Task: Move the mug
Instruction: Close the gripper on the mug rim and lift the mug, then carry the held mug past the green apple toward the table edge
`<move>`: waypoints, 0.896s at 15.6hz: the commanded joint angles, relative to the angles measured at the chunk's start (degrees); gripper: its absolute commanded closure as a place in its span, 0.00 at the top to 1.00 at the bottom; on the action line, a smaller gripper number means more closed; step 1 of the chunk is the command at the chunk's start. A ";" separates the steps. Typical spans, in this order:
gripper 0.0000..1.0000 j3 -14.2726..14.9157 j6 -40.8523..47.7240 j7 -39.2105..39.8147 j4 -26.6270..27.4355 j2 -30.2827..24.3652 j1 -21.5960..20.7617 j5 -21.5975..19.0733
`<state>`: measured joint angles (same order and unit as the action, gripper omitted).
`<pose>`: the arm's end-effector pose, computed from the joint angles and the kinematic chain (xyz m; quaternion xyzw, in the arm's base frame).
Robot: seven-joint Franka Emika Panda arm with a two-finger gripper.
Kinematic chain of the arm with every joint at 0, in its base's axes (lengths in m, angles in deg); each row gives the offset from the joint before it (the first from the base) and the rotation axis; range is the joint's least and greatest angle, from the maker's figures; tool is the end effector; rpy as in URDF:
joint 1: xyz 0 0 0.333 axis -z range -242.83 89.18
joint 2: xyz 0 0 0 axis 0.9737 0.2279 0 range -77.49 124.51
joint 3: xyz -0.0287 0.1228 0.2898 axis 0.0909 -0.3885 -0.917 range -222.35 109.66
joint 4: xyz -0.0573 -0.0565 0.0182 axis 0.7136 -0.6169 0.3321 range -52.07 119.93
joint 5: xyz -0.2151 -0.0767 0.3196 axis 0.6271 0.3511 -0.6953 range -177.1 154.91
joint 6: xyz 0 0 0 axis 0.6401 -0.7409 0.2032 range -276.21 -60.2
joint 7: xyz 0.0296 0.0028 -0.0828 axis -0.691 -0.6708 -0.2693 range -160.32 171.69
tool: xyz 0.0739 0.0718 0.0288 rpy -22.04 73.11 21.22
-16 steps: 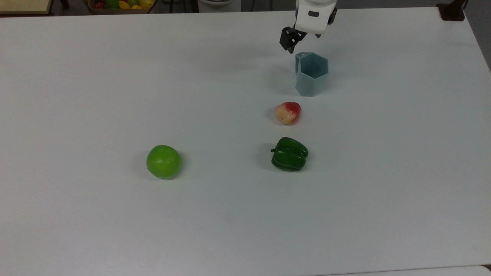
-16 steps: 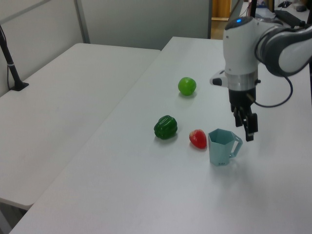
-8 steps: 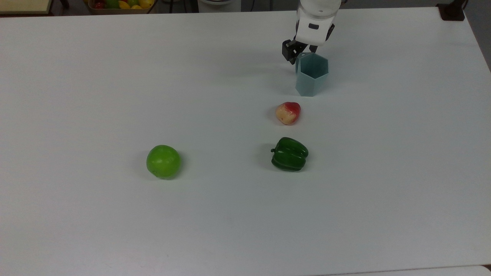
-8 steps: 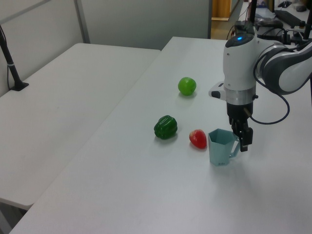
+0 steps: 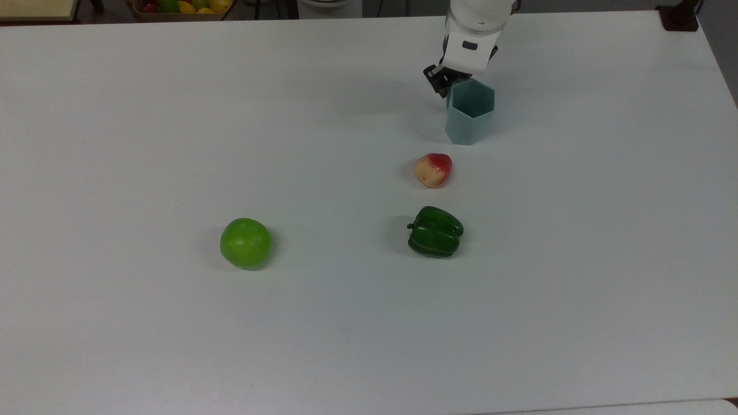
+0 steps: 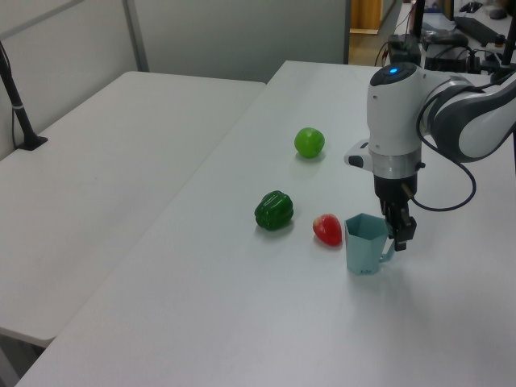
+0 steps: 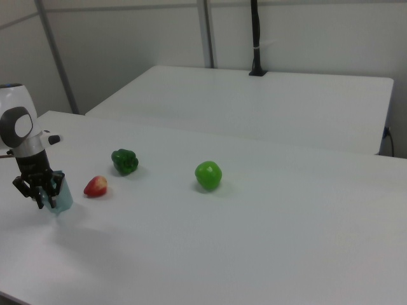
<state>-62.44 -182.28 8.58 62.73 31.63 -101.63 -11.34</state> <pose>0.4804 0.2867 0.3545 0.9559 0.2890 -0.0513 0.0033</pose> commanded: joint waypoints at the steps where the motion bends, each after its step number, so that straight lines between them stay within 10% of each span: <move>1: 0.23 -0.50 -1.62 -1.57 0.64 -0.38 0.29 1.48; 14: 0.00 0.38 -0.74 -1.66 -4.44 -4.42 2.65 2.18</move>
<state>-62.41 -182.58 8.34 60.26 29.56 -100.81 -10.32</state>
